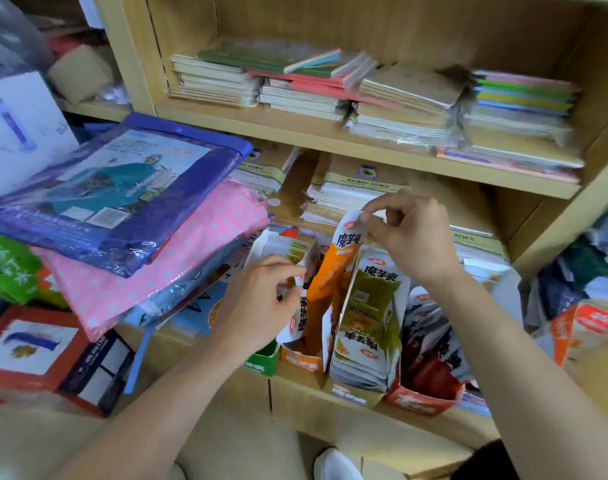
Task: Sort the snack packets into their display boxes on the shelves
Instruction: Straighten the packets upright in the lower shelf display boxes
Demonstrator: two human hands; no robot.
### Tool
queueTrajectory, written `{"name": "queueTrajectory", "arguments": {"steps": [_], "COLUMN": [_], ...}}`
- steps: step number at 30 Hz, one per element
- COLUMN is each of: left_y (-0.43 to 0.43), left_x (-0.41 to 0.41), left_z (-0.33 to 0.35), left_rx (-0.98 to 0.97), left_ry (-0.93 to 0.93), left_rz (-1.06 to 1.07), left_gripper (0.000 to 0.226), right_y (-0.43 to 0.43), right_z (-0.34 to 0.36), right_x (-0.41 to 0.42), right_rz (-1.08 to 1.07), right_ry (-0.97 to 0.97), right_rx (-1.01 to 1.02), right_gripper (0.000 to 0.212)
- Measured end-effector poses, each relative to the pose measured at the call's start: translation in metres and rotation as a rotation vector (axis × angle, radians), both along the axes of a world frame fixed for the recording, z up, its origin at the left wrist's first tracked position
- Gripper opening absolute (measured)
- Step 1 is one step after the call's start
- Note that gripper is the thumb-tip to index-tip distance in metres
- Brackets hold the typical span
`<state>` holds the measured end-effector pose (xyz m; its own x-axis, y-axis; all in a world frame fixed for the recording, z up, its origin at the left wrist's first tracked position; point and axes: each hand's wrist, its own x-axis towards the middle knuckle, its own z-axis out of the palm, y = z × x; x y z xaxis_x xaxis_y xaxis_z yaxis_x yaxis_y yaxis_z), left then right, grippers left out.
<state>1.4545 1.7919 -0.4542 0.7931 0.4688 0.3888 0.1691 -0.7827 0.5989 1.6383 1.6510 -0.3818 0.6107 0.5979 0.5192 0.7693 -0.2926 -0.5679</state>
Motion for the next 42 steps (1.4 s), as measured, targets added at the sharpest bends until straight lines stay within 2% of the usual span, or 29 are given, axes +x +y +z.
{"name": "queueTrajectory", "arguments": {"steps": [4, 6, 10, 15, 20, 22, 25, 28, 30, 32, 34, 36, 38, 40, 42], "left_y": [-0.002, -0.003, 0.000, 0.002, 0.004, 0.005, 0.005, 0.003, 0.003, 0.003, 0.002, 0.000, 0.001, 0.006, 0.010], "left_x": [-0.003, -0.005, -0.007, -0.010, -0.012, -0.009, -0.003, 0.006, 0.012, 0.018, 0.022, 0.024, 0.023, 0.020, 0.018], "left_z": [0.006, 0.011, 0.016, 0.020, 0.029, 0.031, 0.033, 0.036, 0.039, 0.039, 0.038, 0.038, 0.037, 0.033, 0.026], "left_rx": [-0.014, -0.094, -0.211, -0.190, -0.322, -0.344, -0.321, -0.318, -0.302, -0.287, -0.285, -0.274, -0.279, -0.235, -0.149], "left_ry": [-0.235, -0.324, -0.353, -0.396, -0.432, -0.434, -0.414, -0.372, -0.349, -0.335, -0.331, -0.339, -0.334, -0.265, -0.114], "left_rz": [0.049, 0.113, 0.151, 0.107, 0.035, 0.005, -0.041, -0.107, -0.159, -0.185, -0.171, -0.123, -0.045, 0.062, 0.142], "left_gripper": [0.015, 0.018, 0.041, 0.030, 0.034, 0.033, 0.033, 0.034, 0.028, 0.021, 0.017, 0.019, 0.028, 0.030, 0.026], "right_y": [-0.001, -0.002, -0.004, -0.004, 0.009, 0.012, 0.011, 0.003, -0.002, -0.004, -0.001, 0.002, 0.003, 0.002, 0.000], "right_z": [0.003, 0.010, 0.016, 0.015, -0.003, -0.010, -0.014, -0.007, -0.002, 0.000, -0.003, -0.007, -0.008, -0.003, 0.004], "right_x": [0.000, -0.003, -0.008, -0.016, -0.025, -0.025, -0.018, -0.013, -0.014, -0.016, -0.018, -0.017, -0.017, -0.020, -0.022], "right_rz": [-0.014, -0.066, -0.135, -0.105, 0.026, 0.064, 0.114, 0.269, 0.361, 0.383, 0.324, 0.232, 0.147, 0.056, 0.004], "right_ry": [0.010, -0.054, -0.210, -0.266, -0.242, -0.161, 0.126, 0.420, 0.535, 0.474, 0.308, 0.174, 0.067, -0.045, -0.116], "right_rx": [0.037, 0.093, 0.173, 0.168, -0.028, -0.070, -0.128, -0.096, -0.080, -0.079, -0.070, -0.073, -0.059, -0.007, 0.084], "right_gripper": [0.007, 0.008, 0.006, 0.003, 0.011, 0.010, 0.017, 0.024, 0.035, 0.038, 0.025, 0.013, 0.010, 0.010, 0.008]}}
